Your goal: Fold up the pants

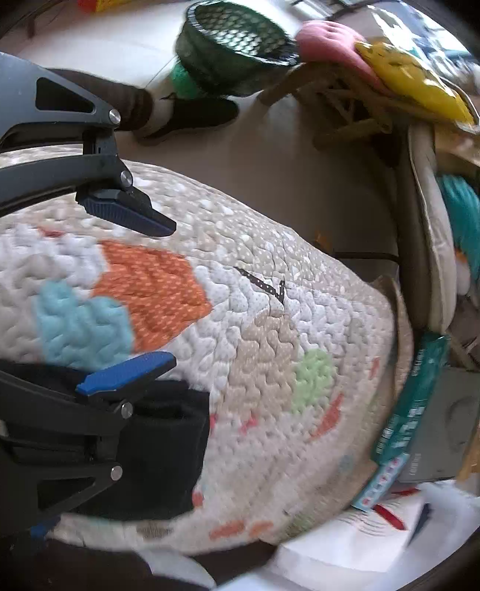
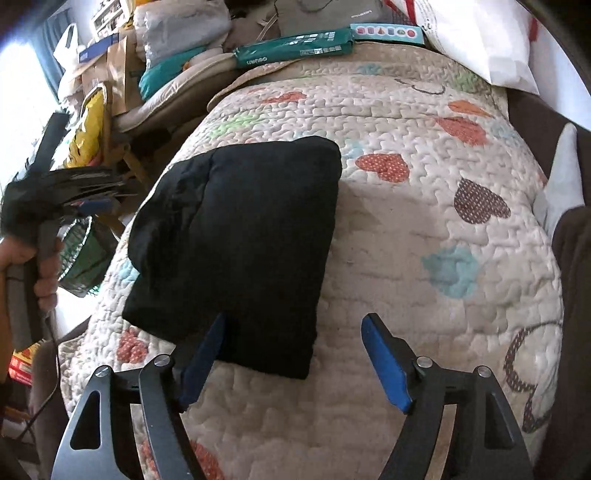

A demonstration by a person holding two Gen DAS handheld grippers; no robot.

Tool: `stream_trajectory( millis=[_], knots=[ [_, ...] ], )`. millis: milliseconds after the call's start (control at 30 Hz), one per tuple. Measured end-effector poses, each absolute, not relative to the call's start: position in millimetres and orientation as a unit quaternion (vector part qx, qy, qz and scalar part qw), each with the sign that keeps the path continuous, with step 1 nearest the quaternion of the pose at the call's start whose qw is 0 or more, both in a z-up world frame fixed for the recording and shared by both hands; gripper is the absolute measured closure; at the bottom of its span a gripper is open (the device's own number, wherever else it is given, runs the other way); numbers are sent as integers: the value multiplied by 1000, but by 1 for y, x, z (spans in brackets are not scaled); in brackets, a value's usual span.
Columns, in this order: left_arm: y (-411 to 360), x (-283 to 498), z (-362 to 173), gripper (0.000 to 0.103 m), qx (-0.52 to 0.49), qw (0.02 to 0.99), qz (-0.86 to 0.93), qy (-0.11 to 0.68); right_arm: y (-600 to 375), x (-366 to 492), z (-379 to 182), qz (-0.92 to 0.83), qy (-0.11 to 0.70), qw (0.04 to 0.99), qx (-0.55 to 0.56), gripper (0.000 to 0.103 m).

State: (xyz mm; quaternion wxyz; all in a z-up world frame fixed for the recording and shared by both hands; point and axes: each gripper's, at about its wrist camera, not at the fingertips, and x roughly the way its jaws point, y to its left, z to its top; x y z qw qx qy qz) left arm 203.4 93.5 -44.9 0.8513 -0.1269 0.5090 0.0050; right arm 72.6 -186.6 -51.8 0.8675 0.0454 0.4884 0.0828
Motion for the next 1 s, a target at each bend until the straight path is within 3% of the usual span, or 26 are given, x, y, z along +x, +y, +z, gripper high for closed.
stream_trajectory(
  millis=[200,600,800,900,1000],
  knots=[
    [62,181,-33,38,-139,852,-51,503,-192,69,-34,83,473,875,57,22],
    [30,178,-88,38,-228,803,-135,535,-226,143,-38,84,507,841,167,21],
    [25,185,-99,17,-256,795,-165,525,-237,177,-75,113,527,802,256,21],
    [15,189,-98,16,-228,801,-167,527,-236,185,-95,143,531,776,310,19],
    [5,190,-94,43,-183,812,-165,530,-232,187,-100,153,521,774,326,19]
  ],
)
